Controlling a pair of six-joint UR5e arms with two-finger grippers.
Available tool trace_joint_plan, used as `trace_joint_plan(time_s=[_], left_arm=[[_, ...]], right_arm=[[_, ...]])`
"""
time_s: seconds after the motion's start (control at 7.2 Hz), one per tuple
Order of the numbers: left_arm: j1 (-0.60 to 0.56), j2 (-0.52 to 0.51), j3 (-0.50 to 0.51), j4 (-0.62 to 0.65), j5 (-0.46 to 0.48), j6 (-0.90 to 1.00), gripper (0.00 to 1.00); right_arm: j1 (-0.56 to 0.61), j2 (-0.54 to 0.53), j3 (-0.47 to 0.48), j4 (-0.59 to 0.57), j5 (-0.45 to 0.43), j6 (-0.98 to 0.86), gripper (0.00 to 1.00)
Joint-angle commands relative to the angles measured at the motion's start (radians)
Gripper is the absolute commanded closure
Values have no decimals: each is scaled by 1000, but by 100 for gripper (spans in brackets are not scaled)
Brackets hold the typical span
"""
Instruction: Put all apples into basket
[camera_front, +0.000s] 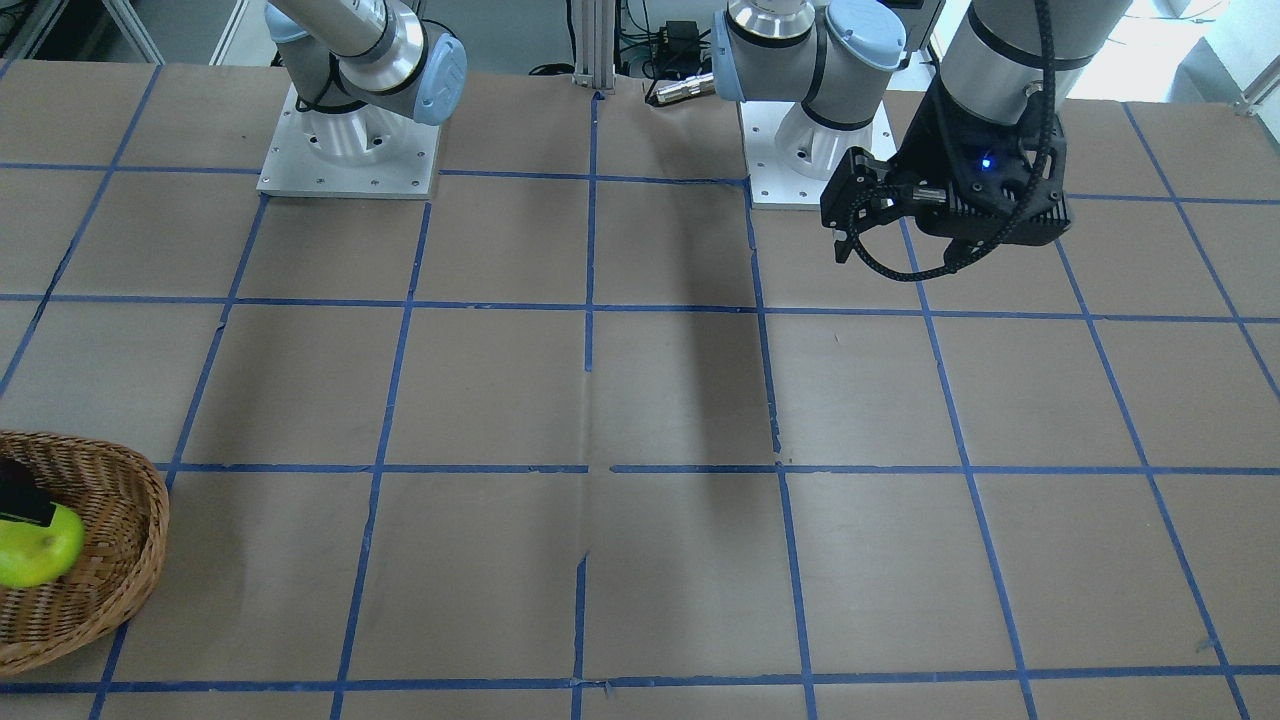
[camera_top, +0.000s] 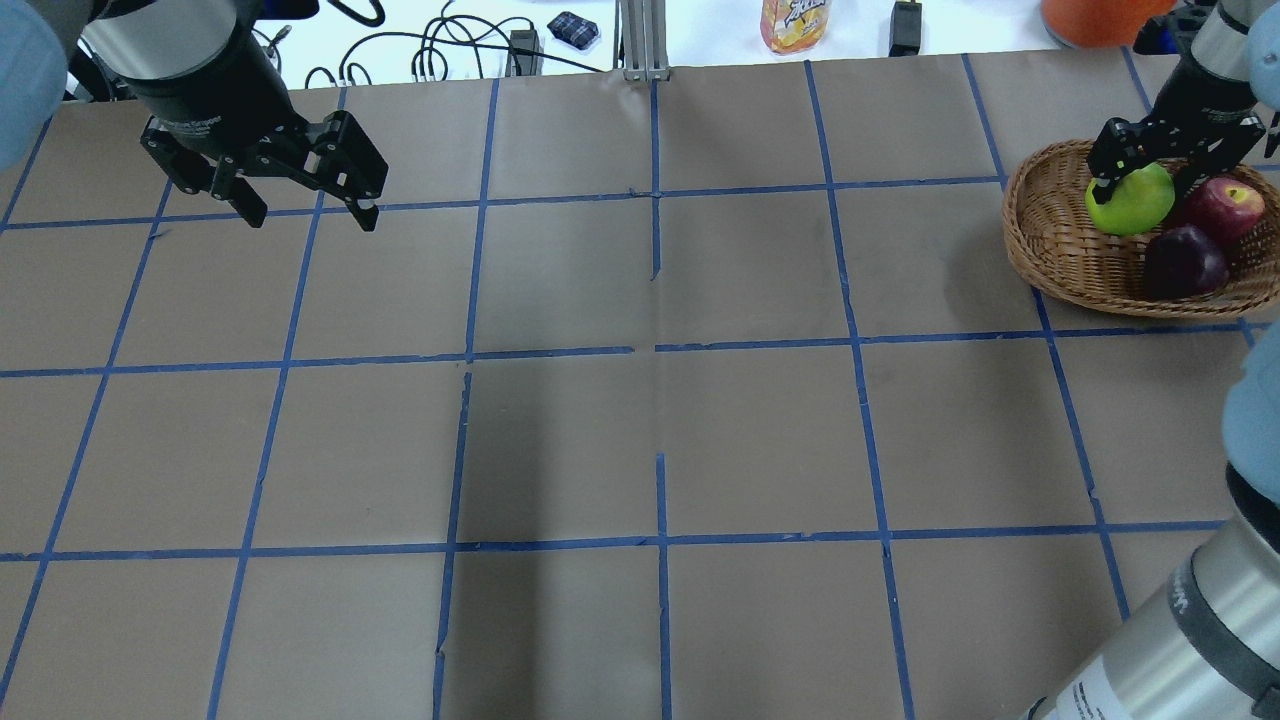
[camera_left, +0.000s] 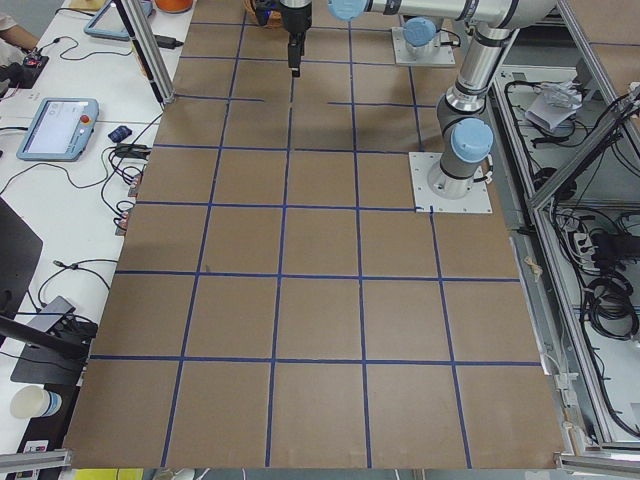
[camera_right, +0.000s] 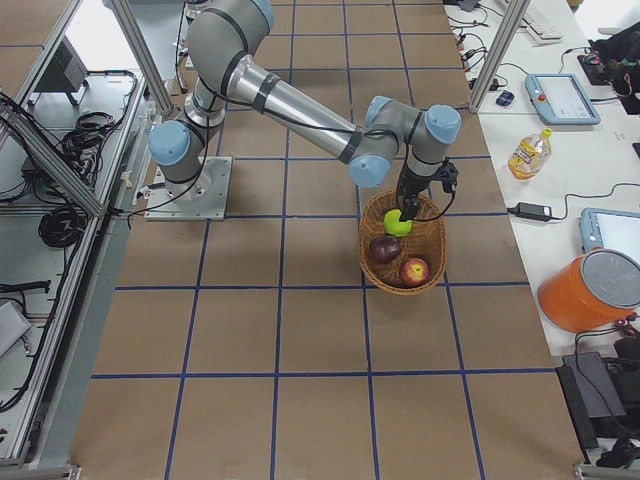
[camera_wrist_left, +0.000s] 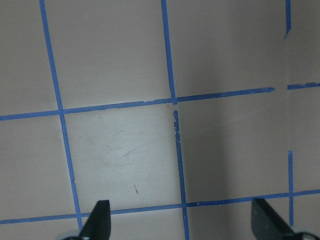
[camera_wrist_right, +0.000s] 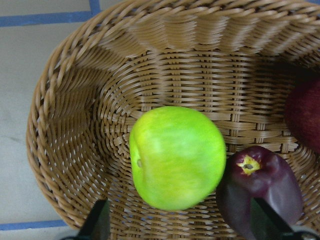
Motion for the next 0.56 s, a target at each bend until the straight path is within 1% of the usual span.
trace_joint_plan(time_s=[0.0, 0.14, 0.42], left_arm=[[0, 0, 1, 0, 0, 0, 0], [0, 0, 0, 0, 0, 0, 0], [0, 0, 1, 0, 0, 0, 0]], right_arm=[[-1, -43, -15, 85, -1, -1, 0], [1, -118, -16, 165, -1, -1, 0], [5, -331, -13, 376, -2, 4, 0]])
